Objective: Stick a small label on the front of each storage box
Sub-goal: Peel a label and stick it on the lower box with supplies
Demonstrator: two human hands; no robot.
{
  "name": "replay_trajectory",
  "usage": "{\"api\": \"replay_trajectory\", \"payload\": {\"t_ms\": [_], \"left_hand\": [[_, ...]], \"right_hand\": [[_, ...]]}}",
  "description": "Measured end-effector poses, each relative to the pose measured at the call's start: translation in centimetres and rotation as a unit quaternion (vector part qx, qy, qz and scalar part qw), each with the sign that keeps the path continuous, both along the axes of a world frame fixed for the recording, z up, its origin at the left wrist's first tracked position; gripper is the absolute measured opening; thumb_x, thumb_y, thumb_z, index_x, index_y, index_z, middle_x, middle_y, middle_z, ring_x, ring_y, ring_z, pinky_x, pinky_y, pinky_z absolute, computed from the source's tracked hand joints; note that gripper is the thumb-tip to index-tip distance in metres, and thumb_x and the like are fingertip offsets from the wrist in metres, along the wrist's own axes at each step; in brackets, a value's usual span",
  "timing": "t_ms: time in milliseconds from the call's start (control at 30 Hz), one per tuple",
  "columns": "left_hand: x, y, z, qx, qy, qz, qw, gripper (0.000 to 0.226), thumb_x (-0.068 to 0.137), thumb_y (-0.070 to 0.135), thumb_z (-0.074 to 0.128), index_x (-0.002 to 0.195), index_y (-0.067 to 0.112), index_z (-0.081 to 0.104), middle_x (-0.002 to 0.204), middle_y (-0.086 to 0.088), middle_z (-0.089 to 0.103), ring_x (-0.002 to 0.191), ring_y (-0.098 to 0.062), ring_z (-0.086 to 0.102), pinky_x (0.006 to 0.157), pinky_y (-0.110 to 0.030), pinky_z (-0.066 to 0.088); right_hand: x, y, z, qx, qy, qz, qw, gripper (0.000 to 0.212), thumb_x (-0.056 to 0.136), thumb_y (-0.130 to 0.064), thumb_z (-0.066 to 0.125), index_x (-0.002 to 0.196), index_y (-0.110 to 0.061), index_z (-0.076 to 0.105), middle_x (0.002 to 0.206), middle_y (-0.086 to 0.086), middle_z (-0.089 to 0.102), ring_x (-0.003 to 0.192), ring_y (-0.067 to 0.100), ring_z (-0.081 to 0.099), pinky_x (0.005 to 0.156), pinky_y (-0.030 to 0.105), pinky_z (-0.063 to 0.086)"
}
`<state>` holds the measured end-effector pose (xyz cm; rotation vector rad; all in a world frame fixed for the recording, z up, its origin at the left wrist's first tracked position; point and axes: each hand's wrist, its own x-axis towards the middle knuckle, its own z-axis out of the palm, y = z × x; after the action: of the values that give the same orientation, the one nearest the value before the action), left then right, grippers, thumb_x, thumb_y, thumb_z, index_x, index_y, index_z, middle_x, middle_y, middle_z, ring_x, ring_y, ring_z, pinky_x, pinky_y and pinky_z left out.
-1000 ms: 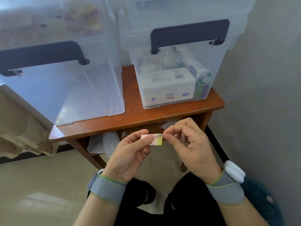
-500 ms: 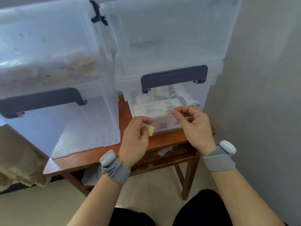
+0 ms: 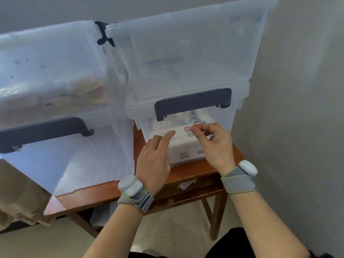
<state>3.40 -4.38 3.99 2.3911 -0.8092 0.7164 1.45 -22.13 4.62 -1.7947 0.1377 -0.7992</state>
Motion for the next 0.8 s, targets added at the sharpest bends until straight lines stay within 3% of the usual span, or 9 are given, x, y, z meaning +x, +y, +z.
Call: {"api": "replay_trajectory", "payload": {"t_ms": [200,300,400,700,800], "left_hand": [[-0.2,-0.3,0.2,0.034,0.002,0.015,0.999,0.049,0.082,0.018,0.054,0.131,0.015,0.049,0.112,-0.017,0.064,0.098,-0.033,0.062,0.073,-0.045,0.059],[-0.4,-0.4,0.1,0.057,-0.020,0.026,0.998,0.051,0.080,0.011,0.065,0.129,0.012,0.054,0.108,-0.019,0.065,0.095,-0.035,0.063,0.073,-0.044,0.056],[-0.2,-0.6,-0.3,0.092,-0.047,0.042,0.994,0.060,0.075,0.010,0.074,0.131,0.014,0.053,0.105,-0.018,0.064,0.092,-0.033,0.062,0.071,-0.040,0.053],[0.0,-1.4,-0.7,0.143,-0.089,0.081,0.982,0.070,0.081,0.001,0.060,0.145,0.021,0.040,0.098,-0.019,0.057,0.084,-0.033,0.055,0.064,-0.039,0.046],[-0.1,-1.6,-0.7,0.146,-0.083,0.088,0.982,0.074,0.081,0.003,0.065,0.147,0.022,0.038,0.099,-0.019,0.056,0.085,-0.034,0.055,0.064,-0.040,0.048]], "right_hand": [[0.6,0.4,-0.6,-0.020,-0.004,-0.043,0.999,0.013,0.088,-0.032,0.073,0.094,-0.022,0.078,0.094,-0.006,0.068,0.081,0.010,0.062,0.071,0.015,0.045],[0.8,0.7,-0.9,-0.024,-0.013,-0.068,0.997,0.015,0.087,-0.035,0.073,0.094,-0.023,0.079,0.093,-0.008,0.068,0.083,0.011,0.063,0.067,0.024,0.052],[0.8,1.1,-1.1,-0.031,-0.027,-0.091,0.995,0.014,0.087,-0.035,0.073,0.092,-0.024,0.079,0.092,-0.009,0.070,0.083,0.010,0.064,0.070,0.016,0.047],[0.8,1.8,-1.1,-0.013,-0.041,-0.123,0.991,0.012,0.085,-0.034,0.076,0.091,-0.024,0.078,0.089,-0.009,0.070,0.082,0.007,0.063,0.068,0.007,0.044],[0.7,1.6,-0.9,0.015,-0.036,-0.120,0.992,0.011,0.083,-0.036,0.078,0.088,-0.027,0.078,0.088,-0.007,0.072,0.080,0.010,0.065,0.070,0.018,0.054]]}}
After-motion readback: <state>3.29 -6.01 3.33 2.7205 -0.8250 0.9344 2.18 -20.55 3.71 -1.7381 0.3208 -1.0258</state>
